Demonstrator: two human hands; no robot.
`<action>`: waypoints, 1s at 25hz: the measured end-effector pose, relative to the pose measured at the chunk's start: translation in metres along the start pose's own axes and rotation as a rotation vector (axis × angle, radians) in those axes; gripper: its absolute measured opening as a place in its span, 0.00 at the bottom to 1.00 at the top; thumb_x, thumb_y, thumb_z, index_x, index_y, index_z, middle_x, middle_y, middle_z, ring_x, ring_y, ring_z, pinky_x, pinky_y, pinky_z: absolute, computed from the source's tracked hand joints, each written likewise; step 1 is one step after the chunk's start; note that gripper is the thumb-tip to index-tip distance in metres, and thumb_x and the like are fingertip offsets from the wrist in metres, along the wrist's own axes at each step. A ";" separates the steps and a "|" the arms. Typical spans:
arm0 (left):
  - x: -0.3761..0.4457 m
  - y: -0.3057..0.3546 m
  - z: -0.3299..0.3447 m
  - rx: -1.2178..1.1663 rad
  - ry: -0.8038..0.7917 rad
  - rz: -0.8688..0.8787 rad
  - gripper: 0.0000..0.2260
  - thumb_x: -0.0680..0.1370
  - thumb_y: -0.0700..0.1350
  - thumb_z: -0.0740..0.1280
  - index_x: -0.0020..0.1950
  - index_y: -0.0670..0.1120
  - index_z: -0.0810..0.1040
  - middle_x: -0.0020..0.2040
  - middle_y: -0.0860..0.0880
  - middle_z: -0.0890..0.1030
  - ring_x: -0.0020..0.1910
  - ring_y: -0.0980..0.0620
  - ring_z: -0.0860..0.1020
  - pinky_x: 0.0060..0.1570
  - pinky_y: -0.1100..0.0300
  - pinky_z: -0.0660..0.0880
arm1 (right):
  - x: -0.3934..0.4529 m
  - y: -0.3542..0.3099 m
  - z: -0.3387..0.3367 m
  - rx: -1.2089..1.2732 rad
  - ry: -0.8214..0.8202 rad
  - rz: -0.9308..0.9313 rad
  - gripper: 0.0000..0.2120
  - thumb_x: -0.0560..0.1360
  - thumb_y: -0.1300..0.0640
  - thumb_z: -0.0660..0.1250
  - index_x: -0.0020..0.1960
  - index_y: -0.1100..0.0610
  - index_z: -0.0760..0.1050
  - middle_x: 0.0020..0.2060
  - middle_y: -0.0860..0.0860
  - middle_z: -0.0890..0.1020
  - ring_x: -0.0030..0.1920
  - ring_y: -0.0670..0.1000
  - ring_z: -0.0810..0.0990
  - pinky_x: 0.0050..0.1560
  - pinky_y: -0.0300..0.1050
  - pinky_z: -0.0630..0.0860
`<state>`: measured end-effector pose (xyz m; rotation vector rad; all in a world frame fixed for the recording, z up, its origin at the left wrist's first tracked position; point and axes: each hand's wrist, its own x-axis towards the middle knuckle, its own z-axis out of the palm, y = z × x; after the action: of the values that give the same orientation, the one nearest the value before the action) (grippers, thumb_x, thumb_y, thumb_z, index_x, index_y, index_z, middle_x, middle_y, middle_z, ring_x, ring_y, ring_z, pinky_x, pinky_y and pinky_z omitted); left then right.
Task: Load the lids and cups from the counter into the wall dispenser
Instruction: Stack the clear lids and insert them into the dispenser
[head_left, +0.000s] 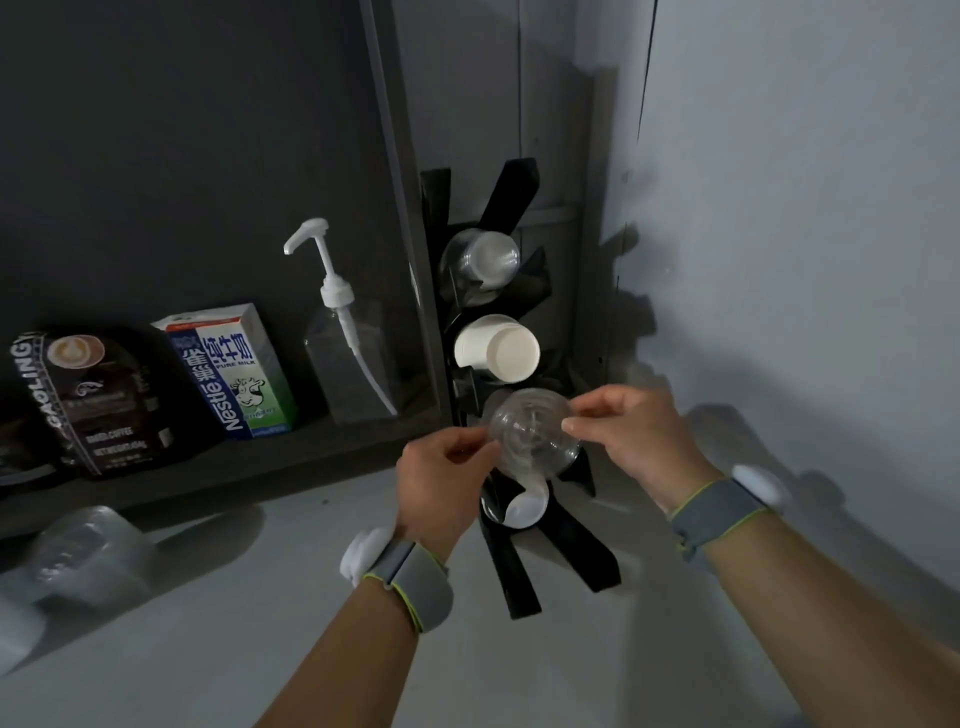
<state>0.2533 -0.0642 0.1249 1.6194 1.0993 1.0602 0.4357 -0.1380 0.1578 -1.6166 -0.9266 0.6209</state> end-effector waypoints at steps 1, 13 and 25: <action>0.003 -0.004 0.003 0.002 0.013 -0.023 0.07 0.71 0.41 0.75 0.47 0.51 0.86 0.37 0.59 0.84 0.34 0.68 0.81 0.38 0.74 0.75 | 0.007 0.006 0.001 0.017 -0.005 0.022 0.08 0.67 0.65 0.77 0.45 0.60 0.82 0.34 0.50 0.82 0.35 0.45 0.78 0.33 0.23 0.73; 0.071 -0.029 0.037 0.269 0.205 -0.313 0.11 0.70 0.45 0.76 0.50 0.43 0.86 0.49 0.40 0.86 0.52 0.40 0.82 0.49 0.56 0.77 | 0.094 0.064 0.036 -0.034 -0.098 0.225 0.06 0.57 0.61 0.78 0.29 0.57 0.81 0.30 0.53 0.81 0.35 0.50 0.78 0.41 0.46 0.75; 0.092 -0.040 0.038 0.422 0.013 -0.323 0.12 0.71 0.48 0.74 0.51 0.44 0.85 0.51 0.40 0.85 0.53 0.38 0.81 0.53 0.48 0.79 | 0.113 0.073 0.039 -0.358 -0.169 0.093 0.05 0.69 0.56 0.73 0.38 0.57 0.83 0.43 0.59 0.85 0.48 0.54 0.82 0.46 0.45 0.73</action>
<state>0.3041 0.0251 0.0927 1.6752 1.6108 0.6552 0.4856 -0.0283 0.0860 -1.9564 -1.1403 0.6918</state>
